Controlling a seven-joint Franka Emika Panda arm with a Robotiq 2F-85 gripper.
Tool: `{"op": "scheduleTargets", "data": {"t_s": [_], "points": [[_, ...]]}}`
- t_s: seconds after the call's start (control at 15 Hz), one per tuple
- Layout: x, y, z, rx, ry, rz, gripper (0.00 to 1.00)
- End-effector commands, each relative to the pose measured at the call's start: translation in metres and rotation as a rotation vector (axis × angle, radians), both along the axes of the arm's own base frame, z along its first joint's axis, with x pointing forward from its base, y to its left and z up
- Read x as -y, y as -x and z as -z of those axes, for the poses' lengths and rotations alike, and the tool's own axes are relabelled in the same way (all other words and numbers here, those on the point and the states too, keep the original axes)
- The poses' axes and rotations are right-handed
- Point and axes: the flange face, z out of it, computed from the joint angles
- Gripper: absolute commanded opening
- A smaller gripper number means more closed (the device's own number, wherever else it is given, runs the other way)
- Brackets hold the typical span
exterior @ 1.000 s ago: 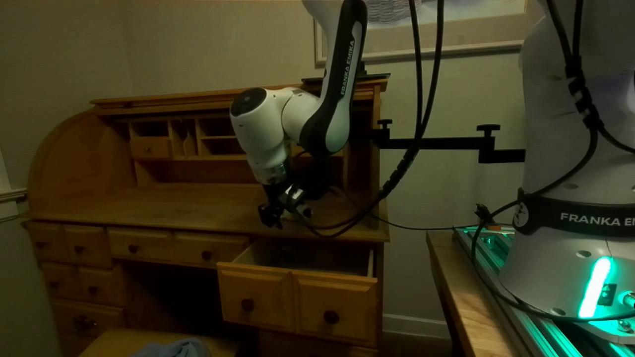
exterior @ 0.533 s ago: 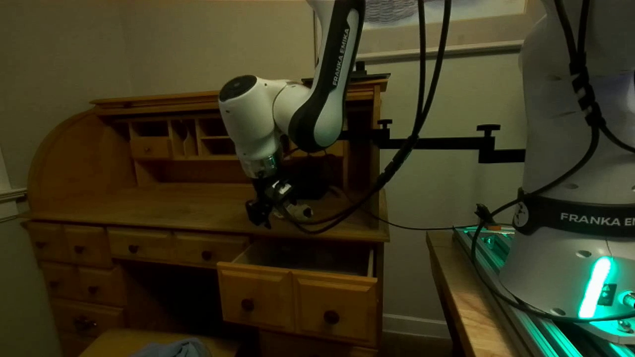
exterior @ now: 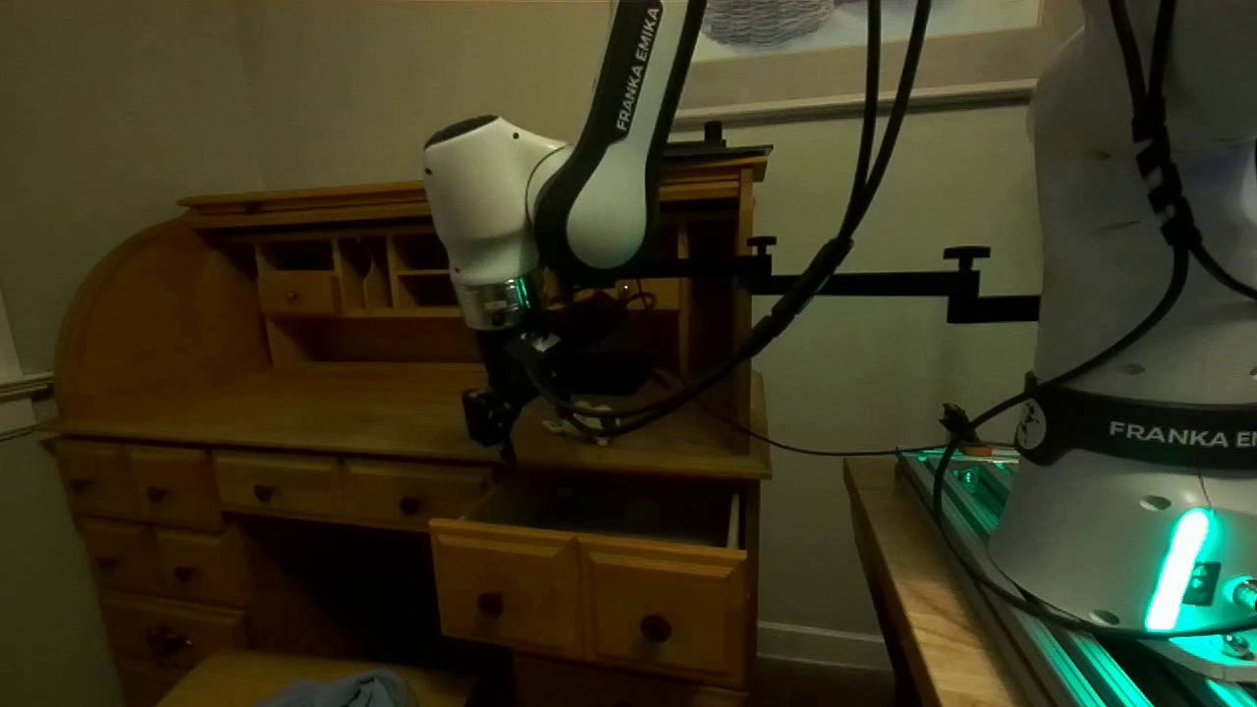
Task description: Open the rightmost drawer, and then move the white toy to the counter
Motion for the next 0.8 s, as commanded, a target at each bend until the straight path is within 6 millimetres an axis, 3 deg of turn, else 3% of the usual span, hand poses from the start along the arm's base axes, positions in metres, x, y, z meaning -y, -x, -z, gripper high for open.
{"op": "scheduleTargets", "data": {"t_s": [0.0, 0.27, 0.73], "points": [[-0.004, 0.014, -0.019, -0.011, -0.090, -0.066, 1.00], [-0.014, 0.024, -0.037, -0.021, -0.153, -0.176, 1.00], [-0.018, 0.035, -0.067, -0.053, -0.210, -0.191, 1.00]]}}
